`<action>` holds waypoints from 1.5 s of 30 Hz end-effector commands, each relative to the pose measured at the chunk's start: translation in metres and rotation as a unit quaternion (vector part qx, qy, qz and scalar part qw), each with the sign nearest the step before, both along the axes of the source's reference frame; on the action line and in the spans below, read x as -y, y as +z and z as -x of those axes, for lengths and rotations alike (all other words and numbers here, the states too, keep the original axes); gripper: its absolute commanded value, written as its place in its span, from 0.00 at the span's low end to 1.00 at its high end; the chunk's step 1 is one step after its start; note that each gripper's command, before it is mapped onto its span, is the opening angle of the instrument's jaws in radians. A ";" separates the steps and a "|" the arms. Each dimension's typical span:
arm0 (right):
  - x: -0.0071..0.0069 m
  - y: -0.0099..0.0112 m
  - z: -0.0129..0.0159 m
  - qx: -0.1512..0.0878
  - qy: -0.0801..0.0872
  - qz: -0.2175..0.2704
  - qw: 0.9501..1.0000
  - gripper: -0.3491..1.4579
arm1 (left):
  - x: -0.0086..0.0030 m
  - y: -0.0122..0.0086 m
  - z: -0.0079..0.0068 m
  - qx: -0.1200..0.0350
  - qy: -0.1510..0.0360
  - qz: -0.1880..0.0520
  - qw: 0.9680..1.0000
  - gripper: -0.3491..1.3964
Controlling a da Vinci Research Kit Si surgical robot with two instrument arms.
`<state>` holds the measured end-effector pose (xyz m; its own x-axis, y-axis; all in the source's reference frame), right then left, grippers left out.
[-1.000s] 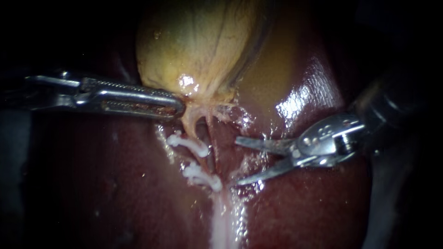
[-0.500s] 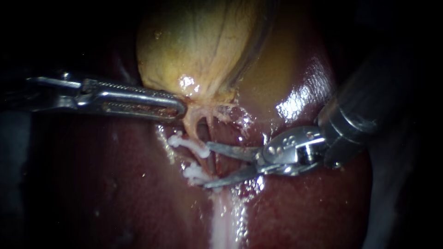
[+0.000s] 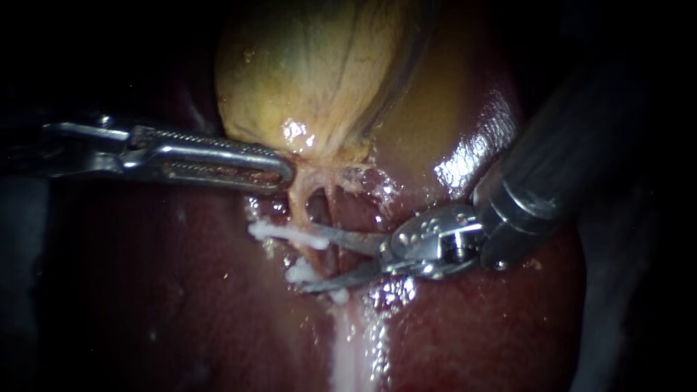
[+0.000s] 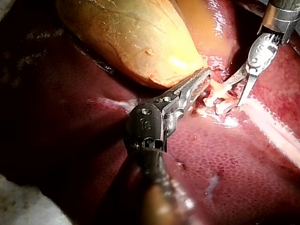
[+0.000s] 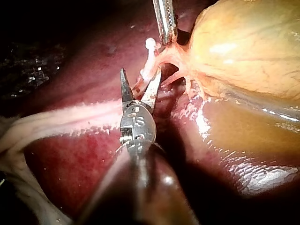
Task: Go to the cutting position left tube
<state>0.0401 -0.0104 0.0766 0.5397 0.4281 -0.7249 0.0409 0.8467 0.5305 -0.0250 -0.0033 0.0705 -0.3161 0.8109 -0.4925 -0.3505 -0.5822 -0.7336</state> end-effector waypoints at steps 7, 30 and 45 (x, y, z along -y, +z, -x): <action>0.0006 0.0009 -0.0013 0.000 -0.001 -0.007 1.000 0.98 | 0.0000 0.0000 0.0001 -0.001 0.000 0.000 1.000 0.00; 0.0006 0.0024 -0.0040 -0.032 -0.001 -0.083 0.996 0.93 | 0.0001 0.0002 0.0007 -0.002 -0.003 0.001 1.000 0.00; 0.0006 0.0027 -0.0039 -0.033 -0.005 -0.087 0.996 0.91 | 0.0001 0.0002 0.0007 -0.002 -0.003 0.001 1.000 0.00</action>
